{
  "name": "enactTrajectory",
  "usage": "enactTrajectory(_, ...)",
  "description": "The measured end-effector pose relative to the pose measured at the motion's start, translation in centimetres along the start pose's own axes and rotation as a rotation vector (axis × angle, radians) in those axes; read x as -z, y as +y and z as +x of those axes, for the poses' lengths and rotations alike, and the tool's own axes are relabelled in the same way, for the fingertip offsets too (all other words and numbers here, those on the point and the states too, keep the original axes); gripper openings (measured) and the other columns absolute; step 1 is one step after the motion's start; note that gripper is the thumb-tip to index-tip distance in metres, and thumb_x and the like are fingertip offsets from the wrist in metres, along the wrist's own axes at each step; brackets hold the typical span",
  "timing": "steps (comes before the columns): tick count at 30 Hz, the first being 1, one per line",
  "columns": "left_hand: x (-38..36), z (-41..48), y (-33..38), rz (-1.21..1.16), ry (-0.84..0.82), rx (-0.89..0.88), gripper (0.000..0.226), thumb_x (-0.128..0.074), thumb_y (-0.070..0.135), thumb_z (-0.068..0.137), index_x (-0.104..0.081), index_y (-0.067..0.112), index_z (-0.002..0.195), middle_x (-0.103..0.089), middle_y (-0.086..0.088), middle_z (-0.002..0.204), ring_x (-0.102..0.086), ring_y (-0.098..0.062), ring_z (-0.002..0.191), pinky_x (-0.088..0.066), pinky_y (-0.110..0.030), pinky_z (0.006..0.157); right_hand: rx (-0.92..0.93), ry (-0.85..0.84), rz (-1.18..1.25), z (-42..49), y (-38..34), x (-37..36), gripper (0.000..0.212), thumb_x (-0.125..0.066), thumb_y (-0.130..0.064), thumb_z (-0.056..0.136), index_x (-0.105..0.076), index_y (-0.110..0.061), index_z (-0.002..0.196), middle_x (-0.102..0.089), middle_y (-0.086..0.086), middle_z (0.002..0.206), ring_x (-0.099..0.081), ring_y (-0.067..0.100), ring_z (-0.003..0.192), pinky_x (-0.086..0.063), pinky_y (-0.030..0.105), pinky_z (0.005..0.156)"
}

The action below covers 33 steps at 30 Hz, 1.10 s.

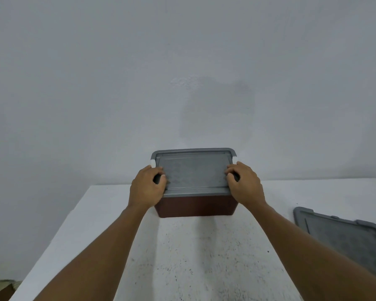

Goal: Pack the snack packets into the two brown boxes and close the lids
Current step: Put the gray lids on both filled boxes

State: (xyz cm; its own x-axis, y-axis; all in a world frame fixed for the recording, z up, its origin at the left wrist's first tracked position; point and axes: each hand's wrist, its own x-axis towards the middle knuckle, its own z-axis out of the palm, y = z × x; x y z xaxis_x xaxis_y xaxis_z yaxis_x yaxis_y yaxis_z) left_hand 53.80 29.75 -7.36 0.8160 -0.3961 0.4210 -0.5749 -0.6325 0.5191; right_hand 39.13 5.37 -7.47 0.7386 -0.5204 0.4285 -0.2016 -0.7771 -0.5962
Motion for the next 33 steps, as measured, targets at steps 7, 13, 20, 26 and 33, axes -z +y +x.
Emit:
enactTrajectory(7,0.8,-0.5,0.5,0.178,0.027,-0.156,0.039,-0.031,0.032,0.098,-0.063,0.015,0.085,-0.06,-0.003,0.08,-0.06,-0.025,0.081,-0.048,-0.041,0.081,-0.02,-0.154,0.067,-6.6,1.0,3.2,0.046,-0.036,-0.037,0.102,-0.038,-0.022,0.146,-0.034,-0.004,0.155,-0.032,0.014,0.141,-0.03,0.032,0.113)
enactTrajectory(13,-0.8,-3.9,6.4,0.282,0.036,-0.499,0.049,-0.032,0.04,0.097,-0.06,0.008,0.121,-0.055,-0.014,0.134,-0.044,-0.032,0.131,-0.02,-0.051,0.116,-0.457,-0.101,-0.349,-15.9,7.0,9.3,0.061,-0.032,-0.055,0.097,-0.036,-0.018,0.145,-0.036,0.007,0.153,-0.032,0.026,0.14,-0.026,0.045,0.114)
enactTrajectory(20,-8.3,-13.8,15.5,0.032,-0.377,-0.798,0.058,-0.022,0.051,0.1,-0.057,0.015,0.128,-0.049,-0.007,0.143,-0.039,-0.025,0.137,-0.027,-0.045,0.117,-0.443,-0.384,-0.544,-27.2,7.0,11.3,0.087,-0.01,-0.079,0.083,-0.008,-0.029,0.154,0.004,-0.001,0.163,0.005,0.02,0.15,0.006,0.056,0.116)
enactTrajectory(26,-11.6,-18.0,18.3,0.088,-0.651,-0.616,0.063,-0.033,0.052,0.099,-0.028,0.017,0.151,-0.014,-0.009,0.162,-0.009,-0.026,0.149,-0.008,-0.039,0.121,-0.221,-0.501,-0.365,-30.7,6.9,15.4,0.072,-0.042,-0.065,0.085,-0.025,-0.039,0.149,-0.009,-0.015,0.161,0.002,0.002,0.147,0.012,0.049,0.119)
enactTrajectory(33,-12.2,-19.4,18.8,0.238,-0.548,-0.533,0.049,-0.039,0.054,0.096,-0.048,0.015,0.124,-0.052,-0.007,0.124,-0.049,-0.022,0.111,-0.044,-0.034,0.091,-0.663,0.11,-0.646,-34.5,8.1,16.9,0.051,-0.044,-0.056,0.089,-0.048,-0.028,0.131,-0.028,0.008,0.153,-0.021,0.029,0.141,-0.02,0.053,0.111)
